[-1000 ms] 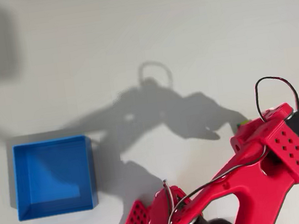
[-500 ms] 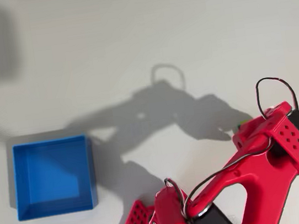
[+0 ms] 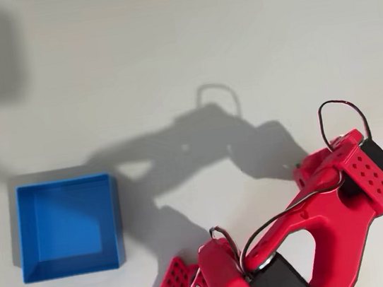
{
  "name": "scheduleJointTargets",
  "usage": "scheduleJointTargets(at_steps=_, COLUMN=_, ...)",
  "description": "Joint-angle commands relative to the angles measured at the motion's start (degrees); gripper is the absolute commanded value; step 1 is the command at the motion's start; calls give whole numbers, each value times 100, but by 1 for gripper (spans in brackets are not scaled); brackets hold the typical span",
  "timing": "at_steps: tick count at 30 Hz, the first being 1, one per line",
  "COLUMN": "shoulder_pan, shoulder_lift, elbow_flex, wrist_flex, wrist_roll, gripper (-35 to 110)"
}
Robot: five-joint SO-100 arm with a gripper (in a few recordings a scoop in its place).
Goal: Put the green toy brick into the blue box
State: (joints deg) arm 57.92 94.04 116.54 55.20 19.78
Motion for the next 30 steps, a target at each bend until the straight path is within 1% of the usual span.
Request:
scheduleJointTargets(at_steps=1, shoulder_pan=-105, shoulder_lift=211, elbow_flex=-9, wrist_flex=-18, wrist_roll=79, gripper=0)
scheduleJointTargets(at_steps=7, shoulder_pan=-475, shoulder_lift=255, elbow_flex=97, wrist_flex=18, wrist_roll=-237, gripper=0)
scheduleJointTargets(at_steps=13, shoulder_pan=-1222, shoulder_lift=281, elbow_flex=9, wrist_flex=220, wrist_roll=-624, gripper=0)
scheduleJointTargets(at_steps=24, shoulder_pan=-3331, shoulder_lift=290, elbow_flex=-1872, wrist_flex=2197, wrist_roll=-677, gripper=0)
scheduleJointTargets(at_steps=30, shoulder_pan=-4465, shoulder_lift=290, elbow_flex=-2760, wrist_flex=2874, wrist_roll=-677, gripper=0)
